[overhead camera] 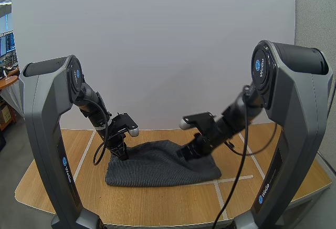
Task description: Fold the towel
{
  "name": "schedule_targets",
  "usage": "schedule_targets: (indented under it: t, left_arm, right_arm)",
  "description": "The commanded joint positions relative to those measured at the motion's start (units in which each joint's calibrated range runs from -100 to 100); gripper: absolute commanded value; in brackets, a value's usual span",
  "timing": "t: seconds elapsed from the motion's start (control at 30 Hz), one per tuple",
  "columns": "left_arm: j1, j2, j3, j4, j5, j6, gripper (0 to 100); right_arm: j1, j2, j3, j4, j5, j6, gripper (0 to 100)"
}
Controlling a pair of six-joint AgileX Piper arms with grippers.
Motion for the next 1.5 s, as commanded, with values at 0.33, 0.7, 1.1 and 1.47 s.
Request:
schedule_targets:
  t: [0.33,0.7,1.1,1.47]
  left_arm:
    - [0.17,1.2,1.1,1.9,-1.3,-1.1,0]
    - [0.17,1.2,1.1,2.9,-0.9,-1.1,0]
    - [0.17,1.2,1.1,4.1,-1.8,-1.1,0]
    - [0.17,1.2,1.1,4.4,-1.8,-1.1,0]
  right_arm:
    - [6.1,12.9,-15.2,-0.2,-11.9,5.2,0]
    - [2.7,17.8,-15.2,-4.6,-27.1,5.2,0]
    - [-4.6,17.8,-15.2,-8.8,-25.2,5.2,0]
    - [-7.0,17.5,-15.9,-9.7,-27.0,4.0,0]
